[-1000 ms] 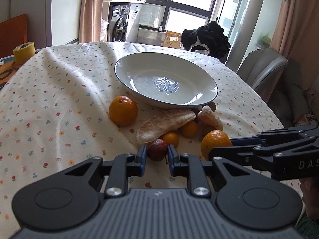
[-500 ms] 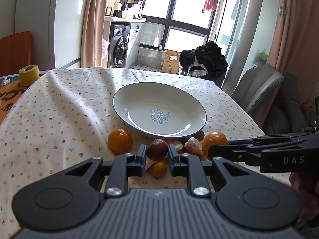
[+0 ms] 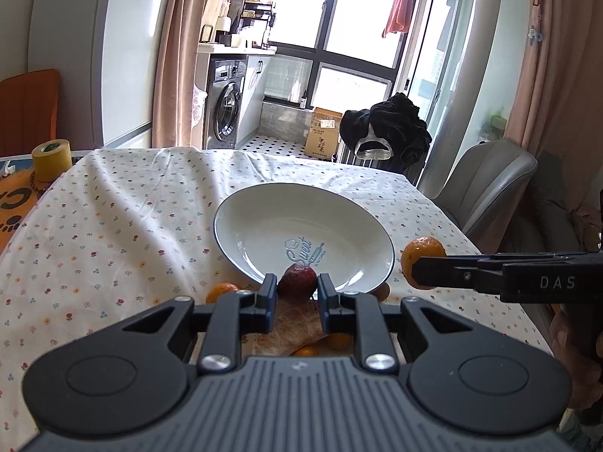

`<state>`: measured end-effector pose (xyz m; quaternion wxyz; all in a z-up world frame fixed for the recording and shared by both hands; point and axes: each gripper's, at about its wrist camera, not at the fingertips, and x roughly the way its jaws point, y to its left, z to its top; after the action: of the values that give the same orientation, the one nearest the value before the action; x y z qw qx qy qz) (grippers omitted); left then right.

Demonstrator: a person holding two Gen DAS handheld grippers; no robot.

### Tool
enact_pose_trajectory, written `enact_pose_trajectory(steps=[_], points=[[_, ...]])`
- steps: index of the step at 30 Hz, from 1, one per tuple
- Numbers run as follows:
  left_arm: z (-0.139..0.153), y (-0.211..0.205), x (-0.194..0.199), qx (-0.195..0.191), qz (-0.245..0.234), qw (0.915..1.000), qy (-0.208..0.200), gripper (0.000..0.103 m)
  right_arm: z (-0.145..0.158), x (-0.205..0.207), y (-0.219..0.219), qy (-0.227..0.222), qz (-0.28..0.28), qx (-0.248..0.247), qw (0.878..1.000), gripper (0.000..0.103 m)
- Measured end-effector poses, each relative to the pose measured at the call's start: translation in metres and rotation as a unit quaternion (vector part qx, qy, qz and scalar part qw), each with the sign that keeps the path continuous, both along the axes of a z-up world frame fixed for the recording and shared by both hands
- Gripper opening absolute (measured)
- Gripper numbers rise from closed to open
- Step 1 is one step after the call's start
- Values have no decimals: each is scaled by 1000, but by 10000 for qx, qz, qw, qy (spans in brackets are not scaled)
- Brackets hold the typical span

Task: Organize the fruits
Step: 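Carry the orange with the right gripper while the left carries the plum into the white bowl, releasing both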

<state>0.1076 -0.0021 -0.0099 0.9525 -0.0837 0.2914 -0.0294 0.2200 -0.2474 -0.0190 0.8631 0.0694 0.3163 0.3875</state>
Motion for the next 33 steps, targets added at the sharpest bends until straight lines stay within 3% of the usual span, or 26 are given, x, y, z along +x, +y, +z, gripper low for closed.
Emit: enact_pose_trajectory(steps=[19, 33], points=[[-18, 4, 64, -29, -9, 9994, 350, 21, -28, 57, 18, 262, -183, -61, 9995, 36], [-38, -7, 89, 24, -143, 9975, 692, 21, -40, 68, 31, 279, -101, -300, 9991, 36]])
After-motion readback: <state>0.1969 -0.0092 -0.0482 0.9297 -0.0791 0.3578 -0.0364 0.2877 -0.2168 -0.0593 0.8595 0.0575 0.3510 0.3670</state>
